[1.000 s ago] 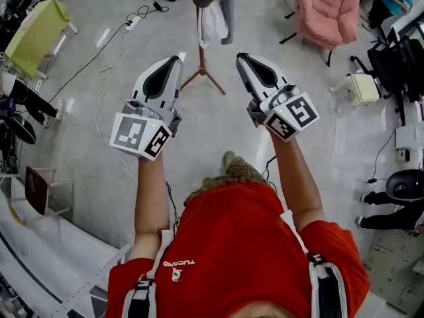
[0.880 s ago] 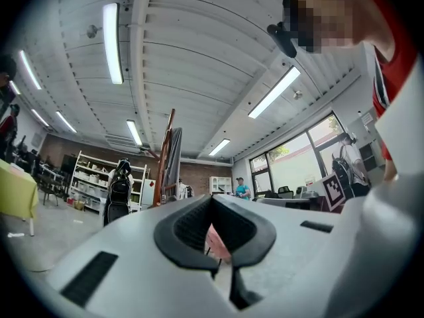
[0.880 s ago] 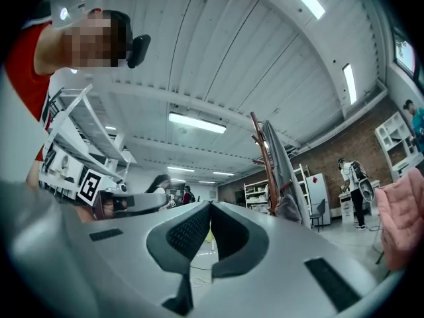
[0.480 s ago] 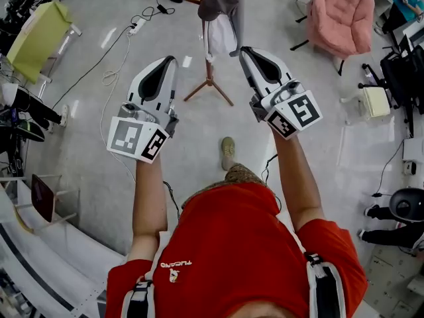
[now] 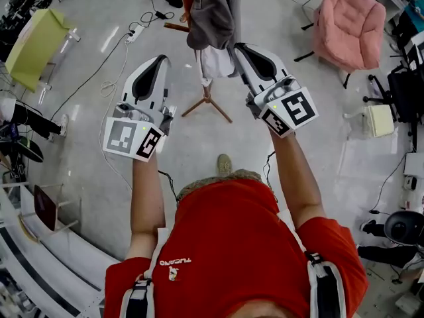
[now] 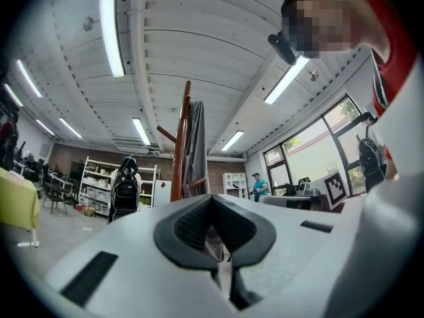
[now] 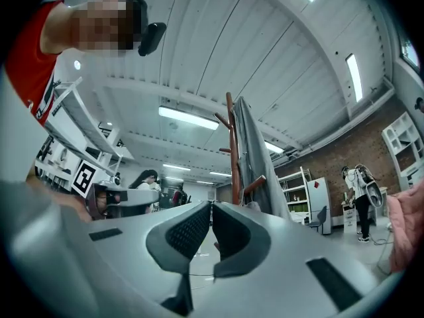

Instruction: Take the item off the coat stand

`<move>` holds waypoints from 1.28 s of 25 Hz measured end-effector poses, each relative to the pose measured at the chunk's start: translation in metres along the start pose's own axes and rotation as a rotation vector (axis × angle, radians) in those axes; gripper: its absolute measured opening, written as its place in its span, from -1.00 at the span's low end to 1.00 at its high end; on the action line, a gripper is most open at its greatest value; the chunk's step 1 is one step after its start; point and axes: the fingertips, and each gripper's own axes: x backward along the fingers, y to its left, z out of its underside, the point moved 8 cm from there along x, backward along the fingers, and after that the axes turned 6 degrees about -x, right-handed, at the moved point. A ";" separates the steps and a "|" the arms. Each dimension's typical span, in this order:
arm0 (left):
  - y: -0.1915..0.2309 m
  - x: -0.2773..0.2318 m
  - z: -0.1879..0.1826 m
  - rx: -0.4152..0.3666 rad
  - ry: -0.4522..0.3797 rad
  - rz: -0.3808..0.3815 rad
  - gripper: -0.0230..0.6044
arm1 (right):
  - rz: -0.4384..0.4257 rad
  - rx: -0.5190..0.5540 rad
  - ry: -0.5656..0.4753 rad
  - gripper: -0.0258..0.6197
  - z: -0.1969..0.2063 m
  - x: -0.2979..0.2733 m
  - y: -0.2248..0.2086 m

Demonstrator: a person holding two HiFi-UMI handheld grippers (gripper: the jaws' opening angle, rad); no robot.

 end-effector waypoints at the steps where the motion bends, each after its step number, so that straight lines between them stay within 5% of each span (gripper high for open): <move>1: 0.005 -0.008 0.002 0.000 -0.001 -0.006 -0.90 | 0.000 0.003 0.007 -0.83 0.001 -0.007 -0.010; 5: 0.021 -0.035 0.007 -0.002 0.009 -0.010 -0.90 | 0.016 -0.006 0.030 -0.82 0.007 -0.029 -0.044; 14: 0.063 -0.059 0.026 0.010 0.032 0.011 -0.90 | 0.021 -0.029 0.113 -0.22 0.032 -0.088 -0.079; 19: 0.077 -0.065 0.030 0.008 0.039 0.037 -0.90 | 0.004 -0.027 0.179 -0.14 0.047 -0.121 -0.090; 24: 0.090 -0.061 0.035 0.019 0.042 0.045 -0.90 | 0.006 -0.019 0.202 -0.17 0.058 -0.140 -0.091; 28: 0.100 -0.058 0.038 0.024 0.041 0.049 -0.90 | 0.002 0.020 0.196 -0.76 0.059 -0.148 -0.087; 32: 0.102 -0.056 0.038 0.031 0.037 0.058 -0.90 | 0.048 0.030 0.153 -0.82 0.047 -0.143 -0.087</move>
